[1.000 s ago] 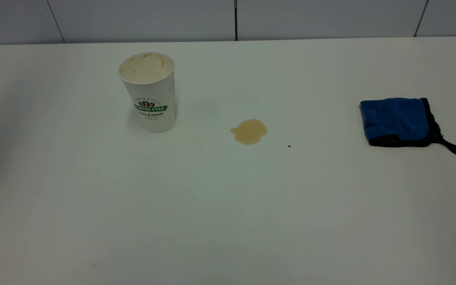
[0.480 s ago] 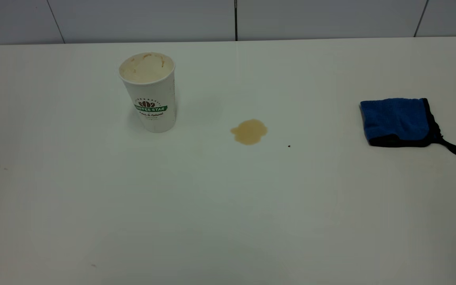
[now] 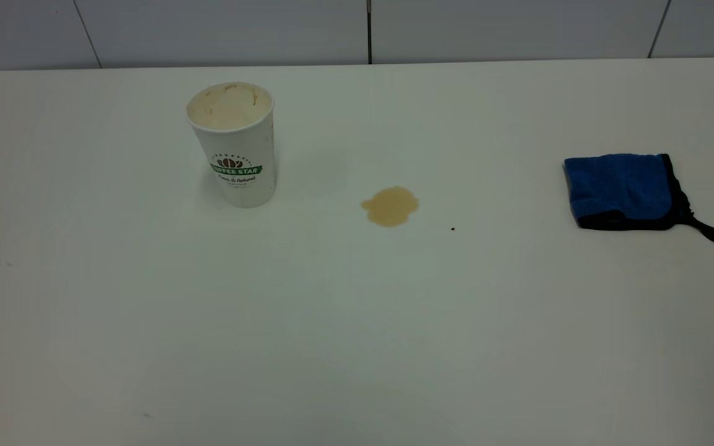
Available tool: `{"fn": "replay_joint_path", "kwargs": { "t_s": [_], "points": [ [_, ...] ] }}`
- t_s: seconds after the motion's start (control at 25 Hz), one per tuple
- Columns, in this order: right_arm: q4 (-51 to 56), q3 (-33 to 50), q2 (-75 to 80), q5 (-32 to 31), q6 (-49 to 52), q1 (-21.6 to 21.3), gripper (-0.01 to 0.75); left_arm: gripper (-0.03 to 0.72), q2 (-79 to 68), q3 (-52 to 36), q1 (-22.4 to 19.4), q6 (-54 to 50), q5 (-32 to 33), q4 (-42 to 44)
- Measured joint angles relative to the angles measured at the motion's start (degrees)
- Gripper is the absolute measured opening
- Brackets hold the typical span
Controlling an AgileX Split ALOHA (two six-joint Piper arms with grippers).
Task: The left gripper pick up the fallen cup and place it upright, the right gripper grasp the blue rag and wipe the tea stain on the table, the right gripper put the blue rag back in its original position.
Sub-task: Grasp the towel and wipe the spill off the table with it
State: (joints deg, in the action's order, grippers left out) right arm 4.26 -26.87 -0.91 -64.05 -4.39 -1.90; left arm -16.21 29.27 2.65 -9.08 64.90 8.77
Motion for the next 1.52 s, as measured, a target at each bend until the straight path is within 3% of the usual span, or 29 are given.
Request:
{"fn": "replay_joint_path", "kwargs": {
  "t_s": [0.28, 0.6, 0.92, 1.52],
  "points": [
    [0.0, 0.0, 0.0, 0.0, 0.0, 0.0, 0.577, 0.583, 9.6, -0.8, -5.3, 0.0, -0.4, -1.0],
    [0.0, 0.0, 0.0, 0.0, 0.0, 0.0, 0.577, 0.583, 14.6, -1.1, -5.3, 0.7, -0.3, -2.0],
    [0.0, 0.0, 0.0, 0.0, 0.0, 0.0, 0.577, 0.583, 16.9, -1.4, -5.3, 7.9, -0.2, -6.9],
    [0.0, 0.0, 0.0, 0.0, 0.0, 0.0, 0.577, 0.583, 17.2, -1.4, -5.3, 8.5, -0.2, -7.4]
  ]
}}
